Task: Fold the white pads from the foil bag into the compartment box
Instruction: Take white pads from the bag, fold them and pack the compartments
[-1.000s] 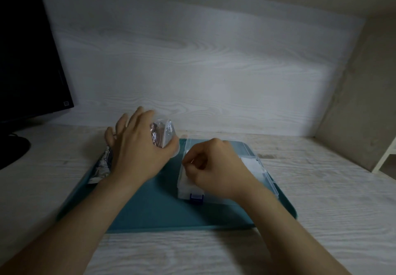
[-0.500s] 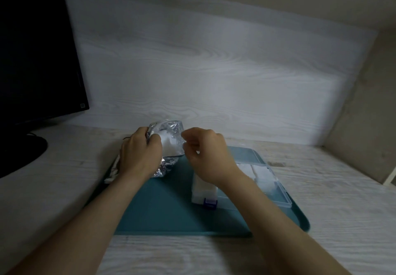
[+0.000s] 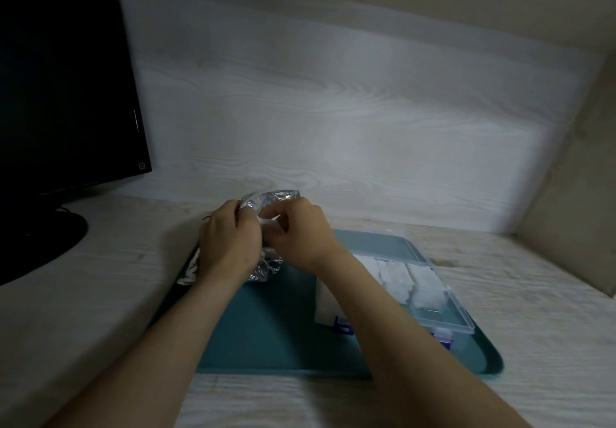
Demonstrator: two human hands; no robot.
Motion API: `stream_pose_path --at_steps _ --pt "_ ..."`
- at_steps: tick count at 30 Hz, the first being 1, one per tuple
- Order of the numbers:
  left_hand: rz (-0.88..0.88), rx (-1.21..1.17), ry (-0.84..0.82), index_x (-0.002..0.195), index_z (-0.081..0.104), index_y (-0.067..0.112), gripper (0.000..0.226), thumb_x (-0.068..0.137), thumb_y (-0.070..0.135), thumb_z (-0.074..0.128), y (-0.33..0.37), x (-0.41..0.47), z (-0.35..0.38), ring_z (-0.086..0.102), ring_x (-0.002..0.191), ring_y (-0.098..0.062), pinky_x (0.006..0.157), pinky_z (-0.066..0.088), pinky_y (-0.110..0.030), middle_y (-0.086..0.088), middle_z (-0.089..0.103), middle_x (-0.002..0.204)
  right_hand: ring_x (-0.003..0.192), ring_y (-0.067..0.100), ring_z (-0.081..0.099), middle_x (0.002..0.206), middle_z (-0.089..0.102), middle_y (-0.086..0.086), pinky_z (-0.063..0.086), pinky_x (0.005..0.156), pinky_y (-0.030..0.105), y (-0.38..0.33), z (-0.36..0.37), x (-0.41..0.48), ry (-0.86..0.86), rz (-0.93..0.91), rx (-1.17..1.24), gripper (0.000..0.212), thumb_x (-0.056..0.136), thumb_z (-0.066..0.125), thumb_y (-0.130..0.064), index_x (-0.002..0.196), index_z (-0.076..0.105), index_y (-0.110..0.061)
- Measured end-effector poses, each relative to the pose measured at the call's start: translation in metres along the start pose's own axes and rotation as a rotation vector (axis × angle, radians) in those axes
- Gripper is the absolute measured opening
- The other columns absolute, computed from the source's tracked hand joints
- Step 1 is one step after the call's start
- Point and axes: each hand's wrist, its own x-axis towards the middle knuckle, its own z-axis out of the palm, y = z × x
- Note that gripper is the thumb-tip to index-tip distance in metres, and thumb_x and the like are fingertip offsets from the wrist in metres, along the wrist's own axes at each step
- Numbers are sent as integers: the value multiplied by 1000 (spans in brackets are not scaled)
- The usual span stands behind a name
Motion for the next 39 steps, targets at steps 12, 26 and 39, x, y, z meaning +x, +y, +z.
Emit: stream_pose_path --at_steps 12,26,39 --pt "231 103 41 119 68 26 54 73 52 54 -8 3 5 66 112 -30 102 48 -41 4 75 110 86 32 67 87 74 9 53 77 41 1 -2 -1 306 163 155 12 97 58 -14 102 67 -8" --pt "315 294 10 133 56 30 65 76 45 83 -18 3 12 58 123 -35 106 46 -50 -4 63 132 78 22 76 84 78 1 64 75 51 14 -3 -5 268 208 351 26 82 66 -23 107 72 -19" --pt "358 337 38 132 59 26 62 75 26 81 -21 5 11 57 121 -41 110 41 -55 -8 59 135 84 28 76 90 76 6 66 68 50 21 -25 -15 407 332 627 13 83 63 -17 93 70 -18"
